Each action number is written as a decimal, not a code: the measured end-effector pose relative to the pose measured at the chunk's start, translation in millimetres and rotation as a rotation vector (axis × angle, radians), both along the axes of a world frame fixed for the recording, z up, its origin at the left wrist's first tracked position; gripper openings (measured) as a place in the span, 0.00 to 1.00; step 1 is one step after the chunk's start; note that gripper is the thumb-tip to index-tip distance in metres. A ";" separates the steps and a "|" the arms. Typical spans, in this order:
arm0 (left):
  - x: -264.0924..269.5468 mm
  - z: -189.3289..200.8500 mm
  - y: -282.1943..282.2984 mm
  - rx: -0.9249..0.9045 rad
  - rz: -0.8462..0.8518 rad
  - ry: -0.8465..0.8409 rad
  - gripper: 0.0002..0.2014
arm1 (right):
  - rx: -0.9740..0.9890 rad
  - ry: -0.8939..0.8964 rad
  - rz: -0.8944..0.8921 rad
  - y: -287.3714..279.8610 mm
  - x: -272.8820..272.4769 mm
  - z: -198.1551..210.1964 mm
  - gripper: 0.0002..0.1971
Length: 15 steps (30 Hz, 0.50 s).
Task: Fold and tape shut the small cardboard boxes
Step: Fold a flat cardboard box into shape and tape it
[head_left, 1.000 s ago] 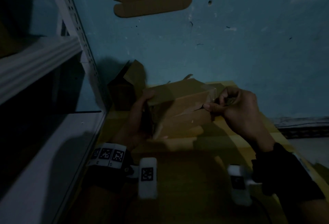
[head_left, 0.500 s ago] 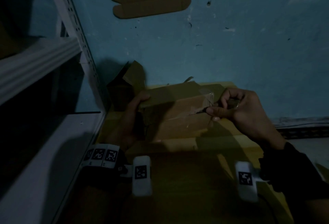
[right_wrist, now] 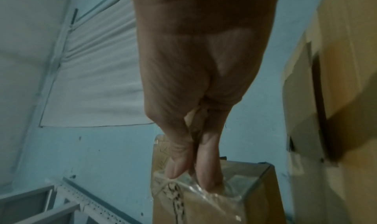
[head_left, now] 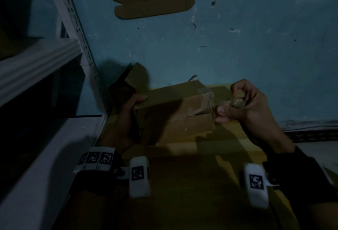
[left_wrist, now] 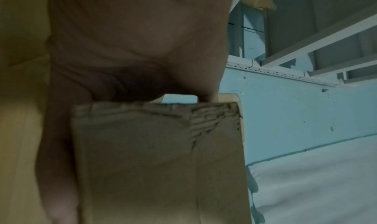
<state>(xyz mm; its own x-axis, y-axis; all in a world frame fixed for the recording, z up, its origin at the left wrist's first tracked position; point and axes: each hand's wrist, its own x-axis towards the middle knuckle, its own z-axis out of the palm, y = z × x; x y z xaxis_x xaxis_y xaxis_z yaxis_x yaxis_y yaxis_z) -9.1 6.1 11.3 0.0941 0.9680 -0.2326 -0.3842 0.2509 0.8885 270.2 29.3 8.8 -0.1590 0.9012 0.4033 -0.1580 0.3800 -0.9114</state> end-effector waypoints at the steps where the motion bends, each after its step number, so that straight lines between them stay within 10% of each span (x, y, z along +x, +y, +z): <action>1: -0.4 -0.3 -0.1 -0.001 -0.004 0.007 0.23 | -0.010 -0.002 0.020 0.3 0.4 0.3 0.27; 15: -4.0 -0.9 -2.9 -0.047 0.064 -0.015 0.28 | -0.042 -0.093 0.029 -2.1 -0.4 -5.7 0.05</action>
<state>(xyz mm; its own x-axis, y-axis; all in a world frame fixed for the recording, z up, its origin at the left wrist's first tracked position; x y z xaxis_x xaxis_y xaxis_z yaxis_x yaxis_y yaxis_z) -13.1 3.2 10.4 0.0358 0.9602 -0.2771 -0.4140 0.2666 0.8704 269.8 27.3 3.1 -0.2200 0.9115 0.3476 -0.0825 0.3377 -0.9376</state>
